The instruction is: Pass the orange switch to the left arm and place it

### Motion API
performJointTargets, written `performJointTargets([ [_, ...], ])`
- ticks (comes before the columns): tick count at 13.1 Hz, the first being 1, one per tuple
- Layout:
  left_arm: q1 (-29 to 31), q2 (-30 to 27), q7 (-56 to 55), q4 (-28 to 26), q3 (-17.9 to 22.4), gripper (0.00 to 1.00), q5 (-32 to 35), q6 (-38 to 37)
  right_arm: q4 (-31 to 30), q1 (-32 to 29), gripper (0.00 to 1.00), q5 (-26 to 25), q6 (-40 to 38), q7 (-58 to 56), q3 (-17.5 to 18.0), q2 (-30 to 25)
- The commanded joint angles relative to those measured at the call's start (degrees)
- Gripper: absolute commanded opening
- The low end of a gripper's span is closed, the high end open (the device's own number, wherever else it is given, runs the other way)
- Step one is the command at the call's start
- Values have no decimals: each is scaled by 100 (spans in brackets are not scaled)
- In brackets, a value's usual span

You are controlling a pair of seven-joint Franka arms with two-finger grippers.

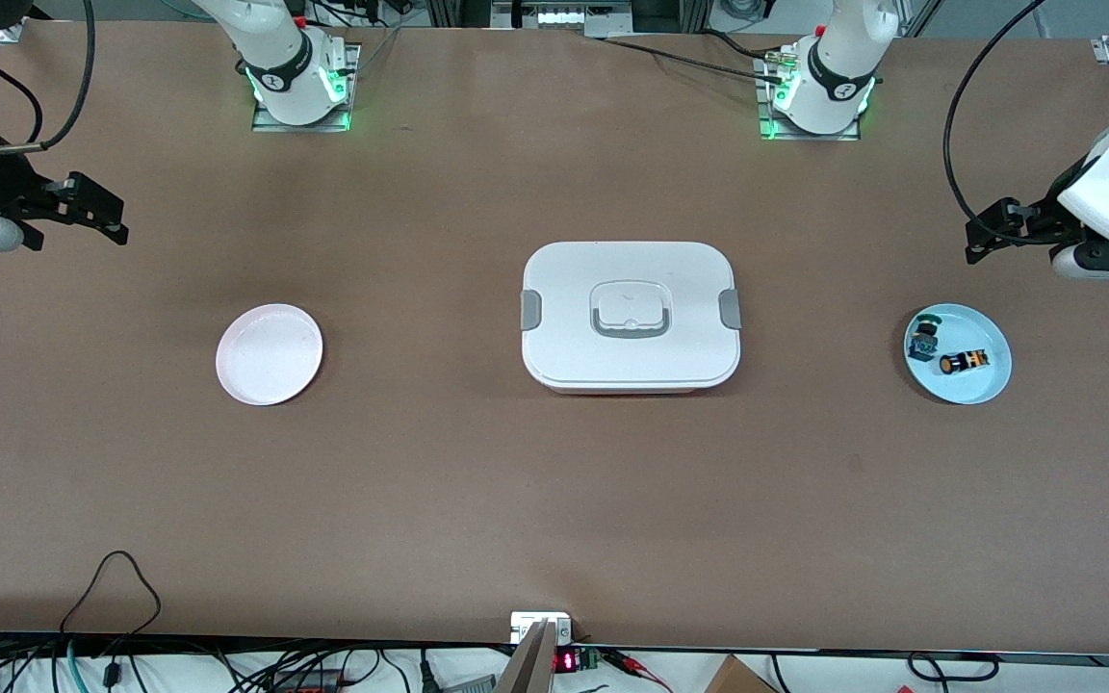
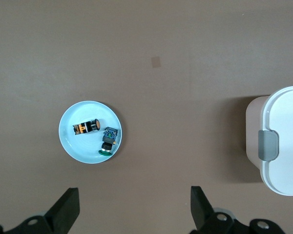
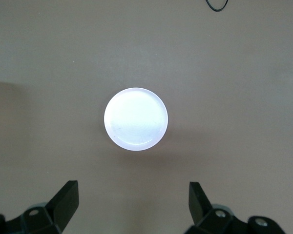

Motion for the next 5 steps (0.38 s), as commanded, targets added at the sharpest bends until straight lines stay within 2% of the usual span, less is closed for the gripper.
performJointTargets([
  [1, -73, 126, -9, 237, 73, 100, 7, -144, 93, -36, 100, -20, -66, -5, 38, 10],
  [5, -90, 161, 0, 325, 73, 100, 7, -328, 93, -27, 100, -20, -66, -5, 38, 10],
])
